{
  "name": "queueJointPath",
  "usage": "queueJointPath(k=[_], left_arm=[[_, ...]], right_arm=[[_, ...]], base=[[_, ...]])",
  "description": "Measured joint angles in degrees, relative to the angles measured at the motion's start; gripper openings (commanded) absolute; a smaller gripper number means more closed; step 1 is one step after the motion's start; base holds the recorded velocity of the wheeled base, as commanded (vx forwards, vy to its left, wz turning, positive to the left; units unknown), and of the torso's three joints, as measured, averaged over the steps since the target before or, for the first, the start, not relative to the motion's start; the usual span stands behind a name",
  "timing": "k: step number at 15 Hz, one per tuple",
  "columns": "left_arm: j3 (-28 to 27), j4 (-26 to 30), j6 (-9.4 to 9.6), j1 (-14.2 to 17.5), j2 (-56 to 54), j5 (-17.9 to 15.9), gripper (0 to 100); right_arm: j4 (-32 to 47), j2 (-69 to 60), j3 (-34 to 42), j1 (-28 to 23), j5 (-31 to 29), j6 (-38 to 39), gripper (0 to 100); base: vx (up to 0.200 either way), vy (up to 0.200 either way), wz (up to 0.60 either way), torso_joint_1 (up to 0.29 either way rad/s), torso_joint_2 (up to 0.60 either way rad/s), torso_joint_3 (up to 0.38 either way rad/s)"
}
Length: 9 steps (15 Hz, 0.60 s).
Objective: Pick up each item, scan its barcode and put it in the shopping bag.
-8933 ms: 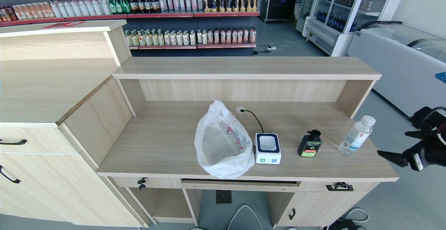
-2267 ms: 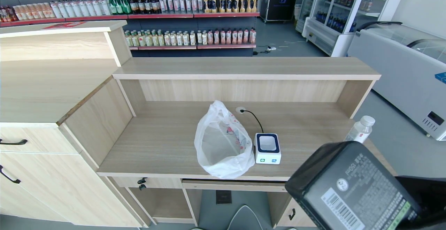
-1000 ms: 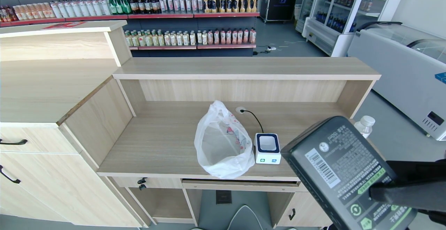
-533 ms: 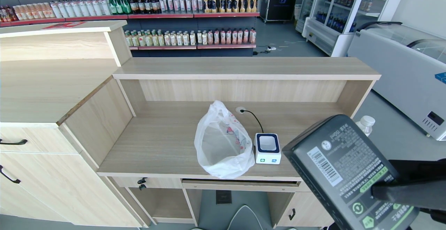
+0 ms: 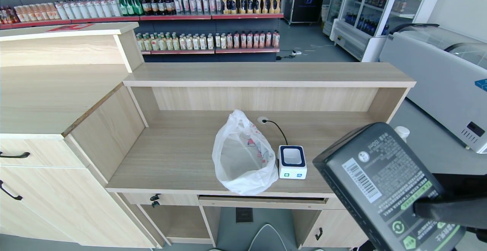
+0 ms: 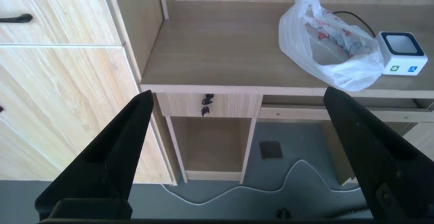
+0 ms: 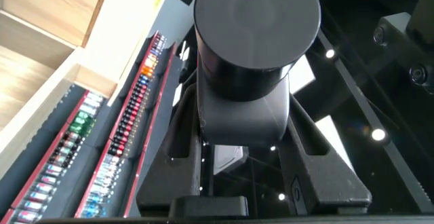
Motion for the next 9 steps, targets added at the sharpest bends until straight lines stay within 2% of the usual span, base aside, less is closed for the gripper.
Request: queueJointPath(k=[6, 8, 9], left_arm=[[0.00, 0.00, 0.00, 0.00, 0.00, 0.00, 100], [0.00, 0.00, 0.00, 0.00, 0.00, 0.00, 100], [0.00, 0.00, 0.00, 0.00, 0.00, 0.00, 100]], right_arm=[[0.05, -0.13, -0.22, -1.55, -0.18, 1.05, 0], [0.82, 0.00, -0.27, -6.73, -0.32, 5.58, 0], [2.21, 0.06, -0.24, -11.17, -0.49, 9.39, 0]], base=[[0.000, 0.000, 0.00, 0.000, 0.00, 0.000], [0.000, 0.000, 0.00, 0.000, 0.00, 0.000], [0.000, 0.000, 0.00, 0.000, 0.00, 0.000]])
